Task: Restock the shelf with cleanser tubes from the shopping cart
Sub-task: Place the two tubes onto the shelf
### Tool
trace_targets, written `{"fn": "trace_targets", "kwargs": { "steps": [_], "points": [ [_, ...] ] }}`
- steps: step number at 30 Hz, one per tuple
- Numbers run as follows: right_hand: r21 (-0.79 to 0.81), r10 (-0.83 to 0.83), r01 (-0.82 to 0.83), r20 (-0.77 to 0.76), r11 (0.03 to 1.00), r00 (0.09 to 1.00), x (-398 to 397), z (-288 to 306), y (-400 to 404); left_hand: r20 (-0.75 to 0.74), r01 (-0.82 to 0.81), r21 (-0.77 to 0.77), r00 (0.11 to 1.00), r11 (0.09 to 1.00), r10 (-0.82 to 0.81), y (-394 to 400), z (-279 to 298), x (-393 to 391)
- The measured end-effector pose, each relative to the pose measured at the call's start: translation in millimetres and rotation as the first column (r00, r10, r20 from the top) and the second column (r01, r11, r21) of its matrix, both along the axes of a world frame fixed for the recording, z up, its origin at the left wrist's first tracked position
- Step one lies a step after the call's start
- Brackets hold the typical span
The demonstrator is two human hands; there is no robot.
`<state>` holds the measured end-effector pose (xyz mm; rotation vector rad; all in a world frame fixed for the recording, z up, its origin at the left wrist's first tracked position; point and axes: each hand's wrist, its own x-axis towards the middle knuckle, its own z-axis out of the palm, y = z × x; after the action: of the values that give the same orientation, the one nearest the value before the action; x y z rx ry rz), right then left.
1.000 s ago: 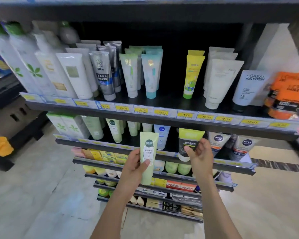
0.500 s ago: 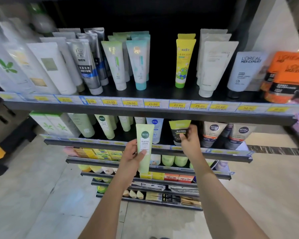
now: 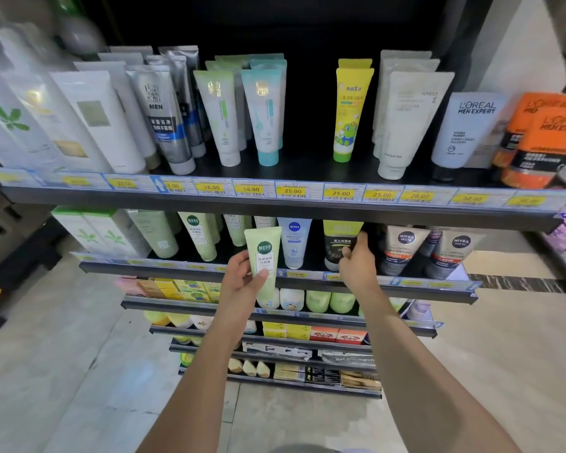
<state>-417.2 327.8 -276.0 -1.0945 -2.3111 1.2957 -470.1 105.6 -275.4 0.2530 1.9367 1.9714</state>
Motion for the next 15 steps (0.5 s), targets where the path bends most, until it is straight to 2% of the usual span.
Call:
{"fn": "trace_targets", "kwargs": {
  "steps": [7, 10, 12, 13, 15],
  "points": [
    [0.025, -0.059, 0.060, -0.032, 0.998, 0.998, 14, 0, -11, -0.094, -0.010, -0.028, 0.996, 1.000, 0.007, -9, 5, -18],
    [0.173, -0.143, 0.186, -0.233, 0.967, 0.962, 33, -7, -40, -0.143, -0.033, -0.045, 0.989, 0.998, 0.027, -9, 10, -25],
    [0.332, -0.028, 0.132, -0.300, 0.934, 0.953, 37, -19, -60, -0.187, -0.050, -0.045, 0.982, 0.998, 0.041, -8, 13, -29],
    [0.414, 0.066, 0.055, -0.272, 0.909, 0.960, 34, -26, -67, -0.208, -0.056, -0.044, 0.977, 0.997, 0.046, -7, 15, -32],
    [0.563, 0.212, -0.113, -0.114, 0.819, 0.971, 25, -41, -73, -0.235, -0.062, -0.056, 0.971, 0.996, 0.047, -4, 18, -36]
  ]
}}
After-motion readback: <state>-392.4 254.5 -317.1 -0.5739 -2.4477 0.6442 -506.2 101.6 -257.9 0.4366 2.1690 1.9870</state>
